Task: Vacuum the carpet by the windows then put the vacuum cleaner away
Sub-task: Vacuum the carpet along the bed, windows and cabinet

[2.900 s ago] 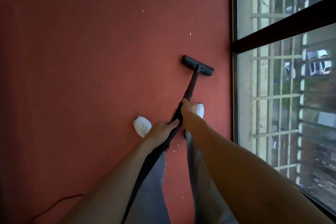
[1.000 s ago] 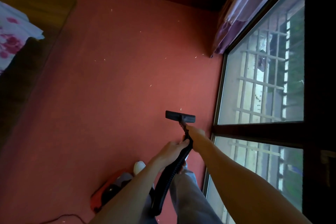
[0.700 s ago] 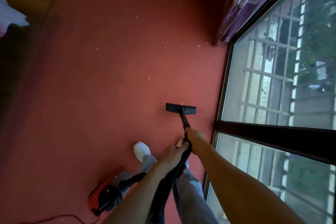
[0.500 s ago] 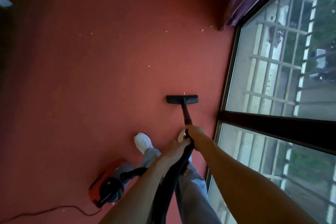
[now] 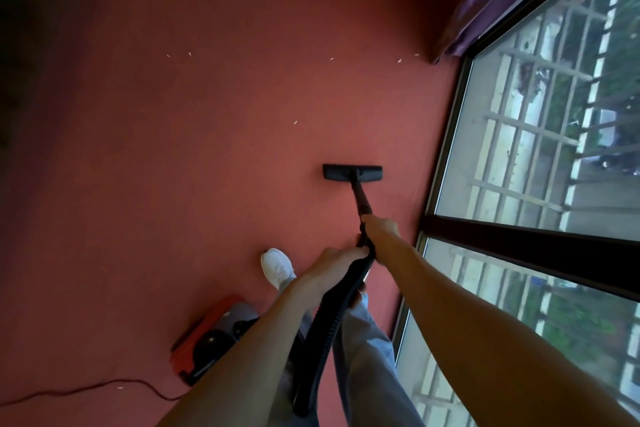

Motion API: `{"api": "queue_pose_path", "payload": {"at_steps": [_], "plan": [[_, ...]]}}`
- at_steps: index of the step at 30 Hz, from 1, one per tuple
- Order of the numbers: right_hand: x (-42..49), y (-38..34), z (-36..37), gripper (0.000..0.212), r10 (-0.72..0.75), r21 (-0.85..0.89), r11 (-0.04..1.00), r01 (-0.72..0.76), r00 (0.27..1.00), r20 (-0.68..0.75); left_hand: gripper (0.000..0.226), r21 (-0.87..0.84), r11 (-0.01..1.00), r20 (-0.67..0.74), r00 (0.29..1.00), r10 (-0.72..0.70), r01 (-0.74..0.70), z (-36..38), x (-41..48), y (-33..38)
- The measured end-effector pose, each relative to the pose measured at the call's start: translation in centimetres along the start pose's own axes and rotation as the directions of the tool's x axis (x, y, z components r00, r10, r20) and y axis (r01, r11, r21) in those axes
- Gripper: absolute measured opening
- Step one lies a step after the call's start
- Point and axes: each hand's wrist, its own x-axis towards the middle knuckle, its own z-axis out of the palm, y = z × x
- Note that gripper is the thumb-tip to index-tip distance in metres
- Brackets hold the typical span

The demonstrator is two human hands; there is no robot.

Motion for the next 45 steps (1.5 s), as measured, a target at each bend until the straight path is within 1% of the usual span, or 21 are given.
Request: {"api": "queue_pose_path", "payload": {"at_steps": [3, 5, 8, 11, 13, 16, 20, 23, 26, 31, 35, 38, 39, 42, 43, 45], "plan": [[-0.6, 1.2, 0.6, 0.019, 0.023, -0.044, 0.999, -0.022, 0.999, 0.029, 0.061, 0.025, 0.999, 0.017, 1.000, -0.022, 0.021, -0.9, -0.3, -1.0], [-0.3, 1.7, 1.4, 0.016, 0.023, -0.047, 0.999, -0.020, 0.998, 0.061, 0.061, 0.004, 1.000, -0.012, 1.000, -0.024, 0.024, -1.3, -0.3, -1.4], [0.3, 1.3, 2.3, 0.020, -0.016, -0.031, 0.999, 0.017, 0.999, 0.034, 0.059, -0.044, 0.999, -0.060, 0.998, -0.006, 0.003, -1.7, 0.1, -1.6], [-0.1, -1.1, 2.8, 0.020, -0.052, -0.003, 0.999, 0.053, 0.998, 0.046, 0.053, -0.134, 0.988, -0.093, 0.993, 0.066, -0.078, -1.8, -0.4, -0.5], [-0.8, -3.1, 3.2, 0.018, -0.101, -0.021, 0.995, 0.102, 0.993, 0.064, 0.046, -0.184, 0.974, -0.089, 0.989, 0.115, -0.130, -2.0, -1.6, 0.6], [-2.6, -5.8, 4.4, 0.017, -0.161, -0.048, 0.985, 0.166, 0.982, 0.101, 0.052, -0.206, 0.959, -0.121, 0.977, 0.174, -0.196, -3.7, -3.4, 2.0], [-5.2, -7.2, 6.9, 0.015, -0.190, -0.068, 0.978, 0.198, 0.975, 0.117, 0.056, -0.203, 0.950, -0.163, 0.964, 0.208, -0.240, -6.7, -5.9, 2.8], [-6.8, -7.4, 9.0, 0.015, -0.203, -0.120, 0.969, 0.215, 0.973, 0.107, 0.060, -0.206, 0.948, -0.163, 0.964, 0.209, -0.241, -8.8, -7.0, 2.7], [-6.9, -7.8, 11.0, 0.013, -0.211, -0.146, 0.964, 0.225, 0.972, 0.101, 0.058, -0.196, 0.949, -0.182, 0.960, 0.214, -0.249, -10.5, -7.4, 2.8], [-4.4, -8.8, 13.6, 0.015, -0.189, -0.265, 0.939, 0.217, 0.974, 0.129, 0.049, -0.218, 0.942, -0.221, 0.953, 0.209, -0.257, -12.0, -6.9, 3.9], [-2.2, -10.6, 14.9, 0.020, -0.203, -0.358, 0.901, 0.243, 0.968, 0.147, 0.048, -0.224, 0.944, -0.244, 0.952, 0.187, -0.243, -12.6, -5.3, 5.7], [2.0, -11.7, 16.2, 0.033, -0.221, -0.373, 0.888, 0.268, 0.961, 0.164, 0.041, -0.273, 0.930, -0.262, 0.949, 0.175, -0.247, -13.1, -3.9, 7.4], [2.7, -12.2, 16.6, 0.035, -0.216, -0.381, 0.886, 0.264, 0.962, 0.165, 0.040, -0.291, 0.924, -0.266, 0.949, 0.171, -0.248, -13.3, -3.4, 8.0], [3.3, -14.6, 17.4, 0.034, -0.219, -0.365, 0.891, 0.269, 0.960, 0.173, 0.040, -0.368, 0.898, -0.265, 0.953, 0.148, -0.242, -13.5, -2.2, 10.1], [1.2, -16.1, 17.5, 0.032, -0.199, -0.370, 0.892, 0.258, 0.962, 0.188, 0.041, -0.382, 0.891, -0.268, 0.952, 0.146, -0.244, -13.6, -1.8, 10.9], [0.5, -18.7, 17.8, 0.025, -0.188, -0.343, 0.905, 0.252, 0.959, 0.211, 0.040, -0.409, 0.877, -0.283, 0.949, 0.139, -0.251, -13.9, -0.8, 12.8]]}}
